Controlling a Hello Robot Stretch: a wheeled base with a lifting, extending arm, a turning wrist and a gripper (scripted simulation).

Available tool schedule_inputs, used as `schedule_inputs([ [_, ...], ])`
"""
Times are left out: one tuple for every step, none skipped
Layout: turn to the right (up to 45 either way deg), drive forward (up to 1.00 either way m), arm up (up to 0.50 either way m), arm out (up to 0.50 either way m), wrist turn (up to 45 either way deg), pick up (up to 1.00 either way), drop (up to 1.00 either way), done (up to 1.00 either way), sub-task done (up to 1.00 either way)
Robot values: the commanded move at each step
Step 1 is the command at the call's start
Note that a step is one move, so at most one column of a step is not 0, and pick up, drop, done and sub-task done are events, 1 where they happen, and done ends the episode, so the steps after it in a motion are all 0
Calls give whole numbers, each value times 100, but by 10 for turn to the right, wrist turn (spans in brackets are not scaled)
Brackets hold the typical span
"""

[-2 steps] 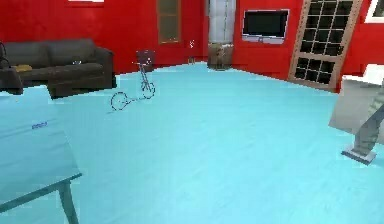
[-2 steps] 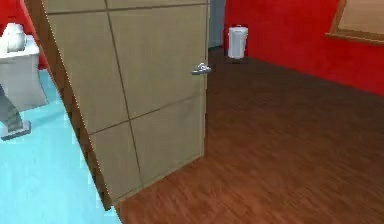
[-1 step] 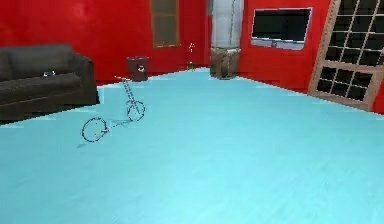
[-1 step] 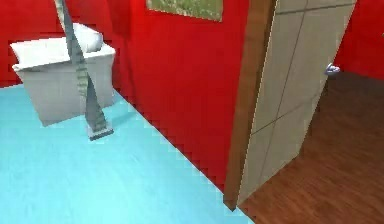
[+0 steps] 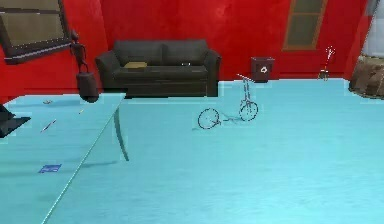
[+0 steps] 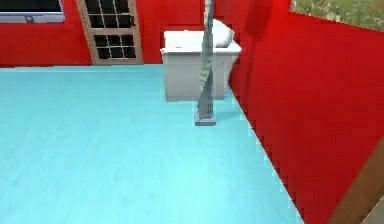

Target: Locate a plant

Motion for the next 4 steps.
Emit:
schedule_inputs([
  [0,40,0,0,0,0,0,0,0],
  [-450,0,0,0,0,0,0,0,0],
  [-240,0,0,0,0,0,0,0,0],
  [0,0,0,0,0,0,0,100,0],
])
